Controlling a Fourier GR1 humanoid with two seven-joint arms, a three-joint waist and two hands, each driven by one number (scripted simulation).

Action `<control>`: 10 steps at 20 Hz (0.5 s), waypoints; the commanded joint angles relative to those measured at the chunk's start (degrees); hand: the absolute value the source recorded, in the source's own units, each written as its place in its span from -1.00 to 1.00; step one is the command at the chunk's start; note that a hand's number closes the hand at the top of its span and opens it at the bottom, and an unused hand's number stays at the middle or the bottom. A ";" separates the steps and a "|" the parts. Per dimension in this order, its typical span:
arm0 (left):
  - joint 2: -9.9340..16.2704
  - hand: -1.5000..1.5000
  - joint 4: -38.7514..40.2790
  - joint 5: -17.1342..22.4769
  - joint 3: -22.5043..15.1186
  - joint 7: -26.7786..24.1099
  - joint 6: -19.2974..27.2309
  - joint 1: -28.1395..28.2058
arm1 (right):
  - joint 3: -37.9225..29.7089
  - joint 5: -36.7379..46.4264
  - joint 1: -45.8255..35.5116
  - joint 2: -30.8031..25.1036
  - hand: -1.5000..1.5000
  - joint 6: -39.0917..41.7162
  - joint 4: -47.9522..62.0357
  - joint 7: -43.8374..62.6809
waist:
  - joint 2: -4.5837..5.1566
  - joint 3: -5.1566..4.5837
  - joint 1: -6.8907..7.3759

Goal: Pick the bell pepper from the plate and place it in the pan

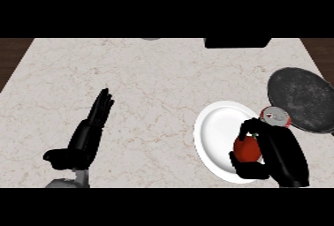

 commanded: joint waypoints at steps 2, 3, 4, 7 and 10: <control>-0.14 0.00 -0.43 1.02 1.59 2.81 -0.10 -2.57 | -4.39 -2.54 2.76 1.34 1.00 -2.56 -10.35 1.64 | 0.14 0.03 0.17; 1.66 0.00 -1.37 1.28 2.21 0.57 -2.00 -0.27 | -8.19 -4.72 1.00 -0.52 1.00 1.07 -11.59 2.70 | 0.17 0.02 0.55; -0.80 0.00 -0.17 -0.39 -0.58 -0.36 -0.82 1.21 | -6.36 -3.47 3.16 2.45 1.00 -1.90 -11.65 3.53 | 0.19 0.02 0.51; -0.94 0.00 1.77 -1.44 0.29 -0.14 -0.23 -2.18 | -13.88 -9.99 2.07 2.64 1.00 -3.37 -7.97 1.50 | 0.30 0.05 0.61; 0.47 0.00 0.73 -0.63 1.22 -2.36 -1.87 1.48 | -19.81 -14.91 0.12 2.46 1.00 -3.92 -4.48 -0.10 | 0.29 0.05 0.99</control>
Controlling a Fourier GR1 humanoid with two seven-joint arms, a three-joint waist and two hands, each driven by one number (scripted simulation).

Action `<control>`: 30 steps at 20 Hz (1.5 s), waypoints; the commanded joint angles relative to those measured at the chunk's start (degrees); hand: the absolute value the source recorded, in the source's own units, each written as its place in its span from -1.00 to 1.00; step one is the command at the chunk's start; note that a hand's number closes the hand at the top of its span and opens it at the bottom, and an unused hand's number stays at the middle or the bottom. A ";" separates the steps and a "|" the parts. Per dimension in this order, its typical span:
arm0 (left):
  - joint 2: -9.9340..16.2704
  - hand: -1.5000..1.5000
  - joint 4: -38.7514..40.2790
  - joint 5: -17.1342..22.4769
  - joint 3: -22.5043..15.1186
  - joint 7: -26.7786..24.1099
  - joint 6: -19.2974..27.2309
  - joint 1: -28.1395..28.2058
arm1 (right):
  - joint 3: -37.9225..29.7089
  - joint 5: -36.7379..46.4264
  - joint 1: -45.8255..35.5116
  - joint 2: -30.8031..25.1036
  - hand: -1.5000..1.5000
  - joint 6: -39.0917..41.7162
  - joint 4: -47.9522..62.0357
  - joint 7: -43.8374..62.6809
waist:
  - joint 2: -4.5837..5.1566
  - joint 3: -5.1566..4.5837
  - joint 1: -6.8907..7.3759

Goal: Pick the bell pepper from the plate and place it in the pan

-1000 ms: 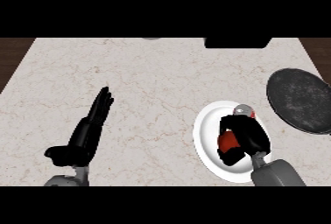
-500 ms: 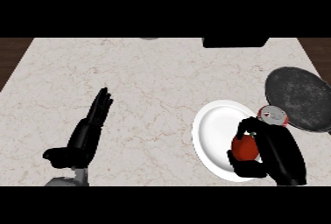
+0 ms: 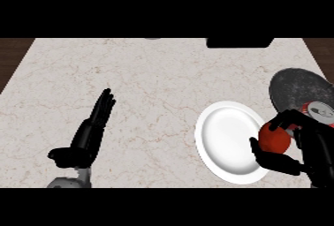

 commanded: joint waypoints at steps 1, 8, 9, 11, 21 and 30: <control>1.01 0.00 0.22 0.54 0.83 -0.63 -1.81 0.99 | -8.43 -6.59 -4.16 0.58 1.00 -2.30 6.84 -3.08 | 0.11 0.03 0.48; -0.29 0.00 2.17 0.03 1.53 -3.20 -2.09 0.43 | -18.97 -9.08 -9.59 -4.01 1.00 -8.86 23.78 -14.95 | 0.18 0.02 0.52; 0.13 0.00 -2.30 -0.15 0.61 1.65 -1.74 0.04 | -20.22 -10.00 -9.45 -4.09 1.00 -11.49 27.51 -19.66 | 0.14 0.06 0.66; -0.78 0.00 1.69 -0.47 1.22 0.21 -1.07 -1.77 | -21.43 -4.84 -14.23 -7.09 1.00 -14.53 32.80 -19.26 | 0.38 0.06 1.04; -1.95 0.00 -1.73 -1.30 -0.71 1.78 -1.18 -0.16 | -32.36 -14.07 -33.16 -12.09 1.00 -25.93 70.16 -40.18 | 0.53 0.15 2.15; -2.28 0.00 -0.10 -1.94 -1.69 0.77 -2.35 -1.95 | -28.68 -7.73 -37.53 -19.02 -1.00 -17.47 91.63 -36.30 | 1.81 0.13 4.68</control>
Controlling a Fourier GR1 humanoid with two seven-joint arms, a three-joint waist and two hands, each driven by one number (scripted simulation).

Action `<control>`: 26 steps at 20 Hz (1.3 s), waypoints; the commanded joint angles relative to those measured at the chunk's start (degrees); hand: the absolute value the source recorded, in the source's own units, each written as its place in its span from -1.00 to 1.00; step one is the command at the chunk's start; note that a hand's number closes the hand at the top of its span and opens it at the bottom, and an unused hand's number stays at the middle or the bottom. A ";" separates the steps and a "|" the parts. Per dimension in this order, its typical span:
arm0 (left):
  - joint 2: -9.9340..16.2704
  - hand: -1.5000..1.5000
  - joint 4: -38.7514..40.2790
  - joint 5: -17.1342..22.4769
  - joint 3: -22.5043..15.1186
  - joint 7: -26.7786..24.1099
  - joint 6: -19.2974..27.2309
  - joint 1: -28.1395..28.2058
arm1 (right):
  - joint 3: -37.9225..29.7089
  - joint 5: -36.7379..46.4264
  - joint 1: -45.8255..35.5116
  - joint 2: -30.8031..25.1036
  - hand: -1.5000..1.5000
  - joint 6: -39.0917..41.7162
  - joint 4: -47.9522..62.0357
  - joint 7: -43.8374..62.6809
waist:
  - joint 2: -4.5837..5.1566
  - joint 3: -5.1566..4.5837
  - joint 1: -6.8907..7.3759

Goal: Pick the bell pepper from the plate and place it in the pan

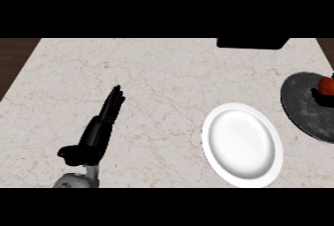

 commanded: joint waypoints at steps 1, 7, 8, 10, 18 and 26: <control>0.23 0.00 -0.53 0.03 -0.01 0.70 -0.46 -1.29 | 4.68 5.50 -1.02 -2.70 -1.00 6.43 9.39 3.33 | 0.77 0.10 1.79; -0.31 0.00 -0.20 0.39 -0.68 0.48 -1.17 -0.56 | 2.51 1.86 -7.92 -1.17 -1.00 15.91 16.17 0.11 | 0.54 0.25 1.41; -0.06 0.00 1.13 0.46 0.62 0.09 -0.89 -2.02 | 2.85 2.36 -10.04 -1.32 -1.00 16.39 16.85 1.06 | 0.60 0.21 1.33; -0.12 0.00 -0.37 -0.15 -0.45 -1.77 -0.89 0.73 | 0.31 0.08 -8.32 -3.25 -1.00 15.98 16.79 -4.96 | 0.54 0.28 1.18; 1.05 0.00 -0.58 0.39 1.95 -0.38 -0.50 0.74 | -11.00 -11.84 -7.48 -5.35 -1.00 20.28 17.28 -14.59 | 0.01 0.18 -0.46; 0.86 0.00 -0.98 0.77 2.29 -1.61 -0.84 2.13 | -14.55 -17.22 -3.29 -13.86 -1.00 42.44 20.77 -16.33 | -0.44 0.09 -1.59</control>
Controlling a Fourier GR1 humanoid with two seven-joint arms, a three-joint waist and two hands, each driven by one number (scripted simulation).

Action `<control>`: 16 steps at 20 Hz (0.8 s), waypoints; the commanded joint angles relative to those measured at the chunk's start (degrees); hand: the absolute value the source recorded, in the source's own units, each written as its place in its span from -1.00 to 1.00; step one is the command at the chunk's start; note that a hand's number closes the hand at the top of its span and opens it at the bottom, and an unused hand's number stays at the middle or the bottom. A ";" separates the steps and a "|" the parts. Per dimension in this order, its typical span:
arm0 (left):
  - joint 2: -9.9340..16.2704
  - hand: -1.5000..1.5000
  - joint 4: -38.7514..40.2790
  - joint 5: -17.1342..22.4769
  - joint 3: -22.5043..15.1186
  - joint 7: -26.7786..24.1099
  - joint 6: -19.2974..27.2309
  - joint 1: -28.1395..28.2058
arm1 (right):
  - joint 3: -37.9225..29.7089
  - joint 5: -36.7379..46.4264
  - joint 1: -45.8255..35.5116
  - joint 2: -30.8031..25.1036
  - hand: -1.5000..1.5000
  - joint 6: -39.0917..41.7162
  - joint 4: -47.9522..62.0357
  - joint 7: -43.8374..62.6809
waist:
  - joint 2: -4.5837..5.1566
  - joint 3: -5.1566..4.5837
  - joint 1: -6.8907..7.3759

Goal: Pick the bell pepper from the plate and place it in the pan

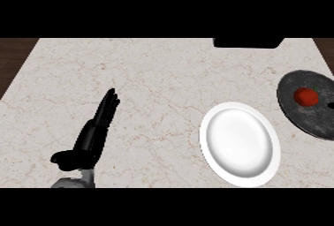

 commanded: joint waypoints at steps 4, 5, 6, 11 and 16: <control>1.11 0.00 -1.62 1.10 1.64 1.92 -0.73 -0.01 | -1.10 -3.00 7.29 -6.07 -1.00 19.71 0.90 -6.83 | -0.44 -0.07 -0.98; 0.07 0.00 0.61 0.98 1.80 1.12 -0.22 -1.36 | -0.43 -2.44 7.48 -5.55 -1.00 20.39 0.86 -7.91 | -0.21 -0.03 -0.70; 1.64 0.00 0.45 1.07 2.16 0.10 -1.71 -0.04 | 0.04 -2.31 9.61 -4.58 -1.00 19.69 0.11 -10.50 | -0.34 -0.07 -0.81; 1.23 0.00 -0.94 1.74 2.77 3.27 -1.30 -1.79 | 1.52 -1.71 13.73 -5.51 -1.00 22.84 -1.27 -15.17 | -0.35 -0.01 -0.93; 0.23 0.00 -0.95 0.03 1.13 1.55 -0.77 -0.17 | 2.00 -2.81 15.02 -3.17 -1.00 20.14 -2.14 -16.70 | -0.47 -0.05 -0.86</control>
